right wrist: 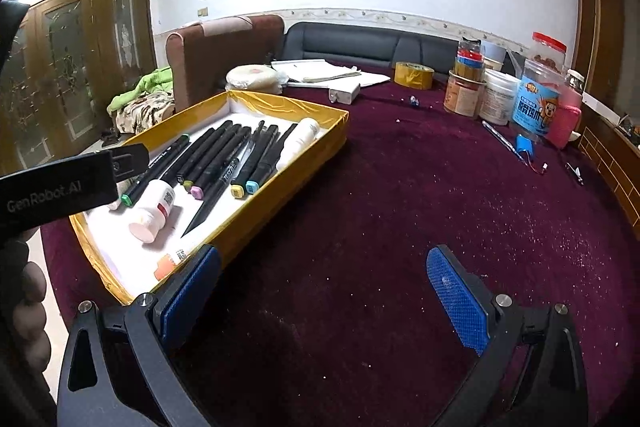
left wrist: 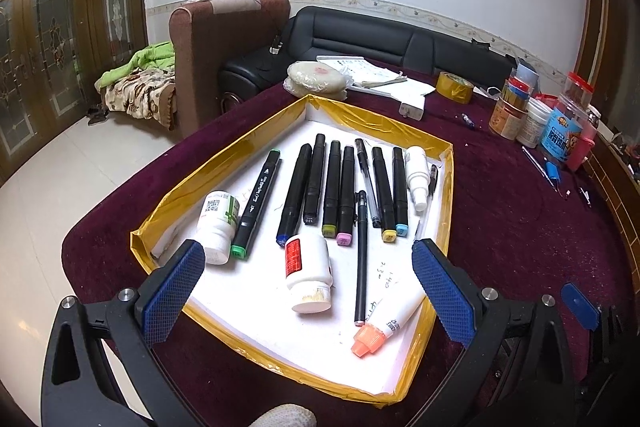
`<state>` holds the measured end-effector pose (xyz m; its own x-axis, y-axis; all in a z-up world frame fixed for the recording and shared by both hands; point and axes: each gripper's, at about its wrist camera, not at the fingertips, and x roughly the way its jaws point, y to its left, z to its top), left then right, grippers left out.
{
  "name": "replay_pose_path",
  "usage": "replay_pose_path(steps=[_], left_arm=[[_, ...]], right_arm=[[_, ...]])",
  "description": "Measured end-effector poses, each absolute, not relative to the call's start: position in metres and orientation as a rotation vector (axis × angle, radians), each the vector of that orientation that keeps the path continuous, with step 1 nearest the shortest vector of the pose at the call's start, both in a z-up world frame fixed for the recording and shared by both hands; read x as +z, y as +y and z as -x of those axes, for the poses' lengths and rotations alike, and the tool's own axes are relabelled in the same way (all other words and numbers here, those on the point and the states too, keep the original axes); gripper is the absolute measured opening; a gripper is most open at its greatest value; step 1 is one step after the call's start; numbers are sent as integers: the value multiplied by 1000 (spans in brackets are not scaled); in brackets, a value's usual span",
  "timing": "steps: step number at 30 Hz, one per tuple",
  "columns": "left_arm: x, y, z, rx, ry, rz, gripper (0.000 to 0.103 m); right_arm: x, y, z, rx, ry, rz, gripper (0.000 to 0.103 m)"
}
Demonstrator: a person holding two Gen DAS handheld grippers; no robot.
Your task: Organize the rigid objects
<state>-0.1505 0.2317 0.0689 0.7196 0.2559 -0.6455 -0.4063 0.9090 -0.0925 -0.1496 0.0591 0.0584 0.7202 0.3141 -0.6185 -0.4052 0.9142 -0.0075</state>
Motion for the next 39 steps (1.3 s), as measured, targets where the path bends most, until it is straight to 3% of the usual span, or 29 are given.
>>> replay_pose_path(steps=[39], left_arm=[[53,237,145,333,739,283,103]], right_arm=[[51,66,154,399,677,157,101]])
